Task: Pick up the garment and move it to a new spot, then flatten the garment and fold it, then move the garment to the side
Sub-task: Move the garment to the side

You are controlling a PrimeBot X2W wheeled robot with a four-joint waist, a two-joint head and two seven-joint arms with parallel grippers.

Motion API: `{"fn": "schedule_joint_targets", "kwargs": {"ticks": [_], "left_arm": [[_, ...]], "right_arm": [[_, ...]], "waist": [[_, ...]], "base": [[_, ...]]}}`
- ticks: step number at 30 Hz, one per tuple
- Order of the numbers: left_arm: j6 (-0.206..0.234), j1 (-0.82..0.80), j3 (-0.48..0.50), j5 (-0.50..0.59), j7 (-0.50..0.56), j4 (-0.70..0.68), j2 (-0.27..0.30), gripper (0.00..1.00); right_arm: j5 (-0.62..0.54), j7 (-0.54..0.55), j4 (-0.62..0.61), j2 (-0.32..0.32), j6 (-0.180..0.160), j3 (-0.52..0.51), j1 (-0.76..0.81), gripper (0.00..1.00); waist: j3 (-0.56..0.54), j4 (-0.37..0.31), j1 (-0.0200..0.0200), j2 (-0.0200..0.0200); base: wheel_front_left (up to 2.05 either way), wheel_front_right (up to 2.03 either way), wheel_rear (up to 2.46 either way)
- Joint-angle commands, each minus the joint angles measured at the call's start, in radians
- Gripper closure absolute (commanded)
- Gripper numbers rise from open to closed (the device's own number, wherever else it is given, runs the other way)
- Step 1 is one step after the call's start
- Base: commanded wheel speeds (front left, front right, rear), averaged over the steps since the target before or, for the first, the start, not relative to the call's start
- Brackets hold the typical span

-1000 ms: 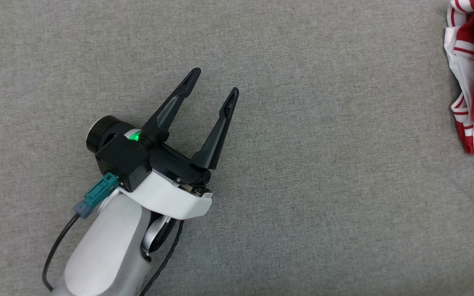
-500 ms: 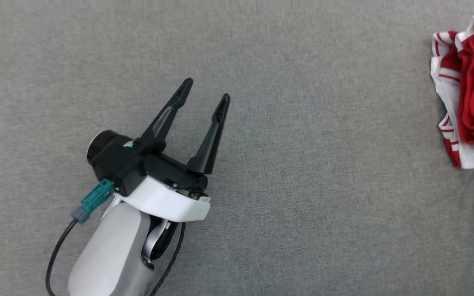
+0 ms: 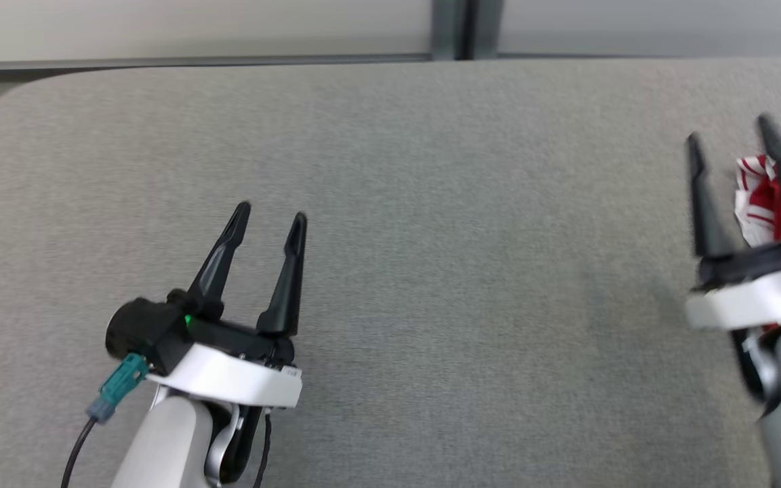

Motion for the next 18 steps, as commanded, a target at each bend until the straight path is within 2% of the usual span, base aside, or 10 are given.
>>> {"fn": "schedule_joint_targets", "kwargs": {"ticks": [1,6,9,13,18], "left_arm": [[-0.001,0.033,0.019,0.008,-0.001,0.008,0.0,0.0],[-0.001,0.096,0.033,0.037,-0.001,0.034,-0.003,0.0],[-0.001,0.127,0.044,0.062,-0.001,0.033,-0.007,0.0],[-0.001,0.152,0.057,0.081,-0.001,0.041,-0.007,0.0],[-0.001,0.174,0.076,0.09,-0.001,0.046,-0.01,0.0]], "right_arm": [[-0.009,-0.005,-0.026,0.034,-0.002,0.007,0.057,0.0],[-0.013,-0.005,-0.067,0.146,-0.002,-0.016,0.172,0.0],[-0.03,-0.005,-0.081,0.192,-0.002,-0.032,0.228,0.0],[-0.07,-0.005,-0.088,0.223,-0.002,-0.055,0.288,0.0],[-0.029,-0.005,-0.099,0.246,-0.002,-0.099,0.36,0.0]], "waist": [[-0.058,0.061,0.0,0.0],[-0.095,0.096,0.0,0.0],[-0.104,0.108,0.0,0.0],[-0.122,0.12,0.0,0.0],[-0.14,0.127,0.0,0.0]], "base": [[0.0,0.0,0.0],[0.0,0.0,0.0],[0.0,0.0,0.0],[0.0,0.0,0.0],[0.0,0.0,0.0]]}}
